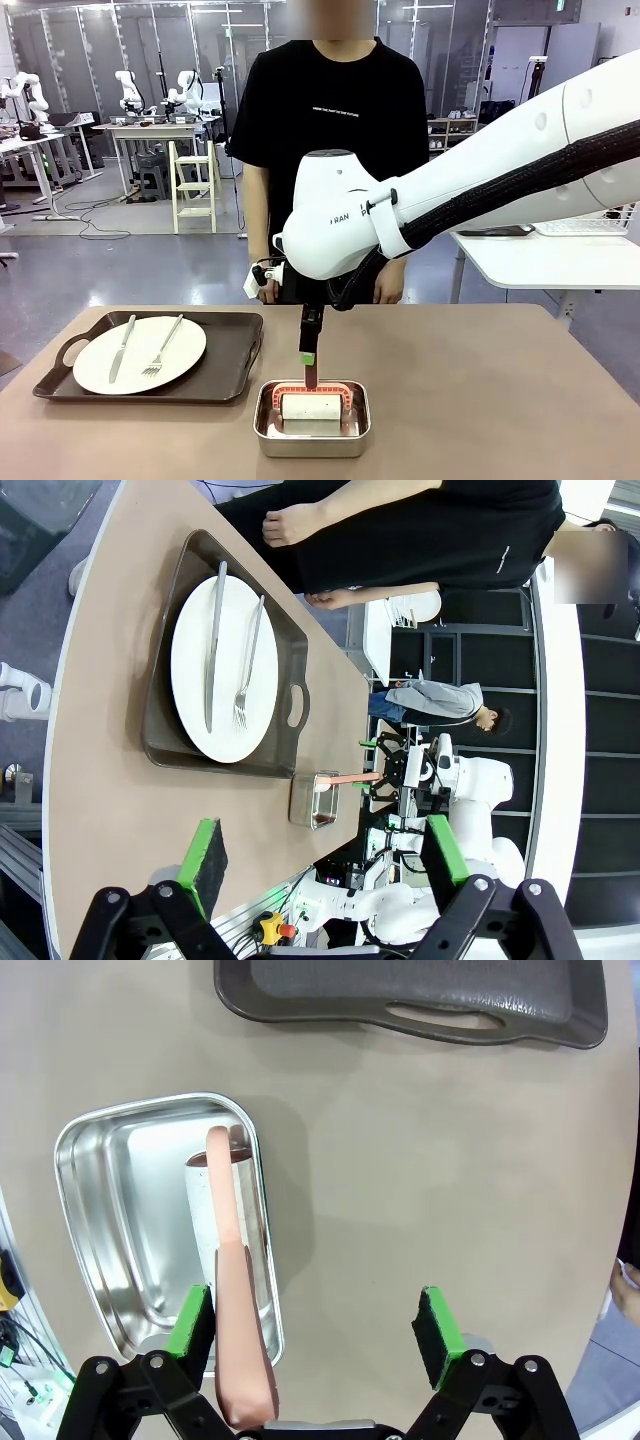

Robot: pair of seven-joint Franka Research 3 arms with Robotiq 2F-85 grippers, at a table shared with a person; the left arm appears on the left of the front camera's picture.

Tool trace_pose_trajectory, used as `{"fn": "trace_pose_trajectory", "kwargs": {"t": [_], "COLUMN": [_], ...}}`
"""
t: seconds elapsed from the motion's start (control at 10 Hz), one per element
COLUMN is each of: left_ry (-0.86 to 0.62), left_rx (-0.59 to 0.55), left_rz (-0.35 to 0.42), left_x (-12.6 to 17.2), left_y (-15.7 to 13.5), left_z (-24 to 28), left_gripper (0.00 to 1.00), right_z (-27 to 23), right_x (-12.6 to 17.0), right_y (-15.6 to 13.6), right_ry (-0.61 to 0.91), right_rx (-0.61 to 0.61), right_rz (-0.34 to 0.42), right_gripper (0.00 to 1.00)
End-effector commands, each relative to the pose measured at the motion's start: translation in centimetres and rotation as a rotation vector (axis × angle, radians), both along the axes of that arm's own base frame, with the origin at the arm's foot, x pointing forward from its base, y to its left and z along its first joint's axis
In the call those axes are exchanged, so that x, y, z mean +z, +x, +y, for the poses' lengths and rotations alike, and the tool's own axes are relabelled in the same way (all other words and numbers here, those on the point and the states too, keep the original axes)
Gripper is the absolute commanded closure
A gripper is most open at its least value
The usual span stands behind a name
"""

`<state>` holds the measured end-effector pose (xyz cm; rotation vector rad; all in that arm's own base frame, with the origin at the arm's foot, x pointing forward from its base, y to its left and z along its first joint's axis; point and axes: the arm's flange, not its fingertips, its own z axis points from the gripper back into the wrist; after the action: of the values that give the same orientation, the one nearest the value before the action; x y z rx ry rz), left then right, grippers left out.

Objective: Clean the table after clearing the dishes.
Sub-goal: Place the Lint Roller back on top of the Airtight Container.

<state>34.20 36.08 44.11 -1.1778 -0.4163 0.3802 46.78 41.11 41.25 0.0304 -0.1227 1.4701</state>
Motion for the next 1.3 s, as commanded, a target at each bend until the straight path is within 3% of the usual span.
{"fn": "trace_pose_trajectory", "kwargs": {"t": [0.0, 0.6, 0.9, 1.2], "left_ry": [-0.004, -0.004, -0.004, -0.004], "left_rx": [0.008, 0.008, 0.008, 0.008], "left_rz": [-0.013, -0.013, -0.013, -0.013], "left_x": [0.1, 0.1, 0.1, 0.1], "left_y": [-0.1, -0.1, -0.1, -0.1], "left_z": [0.1, 0.1, 0.1, 0.1], "left_gripper": [0.0, 0.0, 0.0, 0.0], "right_z": [0.0, 0.0, -4.4, -8.7], "right_x": [0.0, 0.0, 7.5, 9.9], "right_y": [-0.2, 0.0, -3.2, -5.2], "right_ry": [-0.011, 0.0, 0.113, 0.254], "right_rx": [0.005, 0.0, 0.009, -0.093], "right_rz": [-0.011, 0.0, 0.075, 0.034], "right_gripper": [0.0, 0.0, 0.0, 0.0]}}
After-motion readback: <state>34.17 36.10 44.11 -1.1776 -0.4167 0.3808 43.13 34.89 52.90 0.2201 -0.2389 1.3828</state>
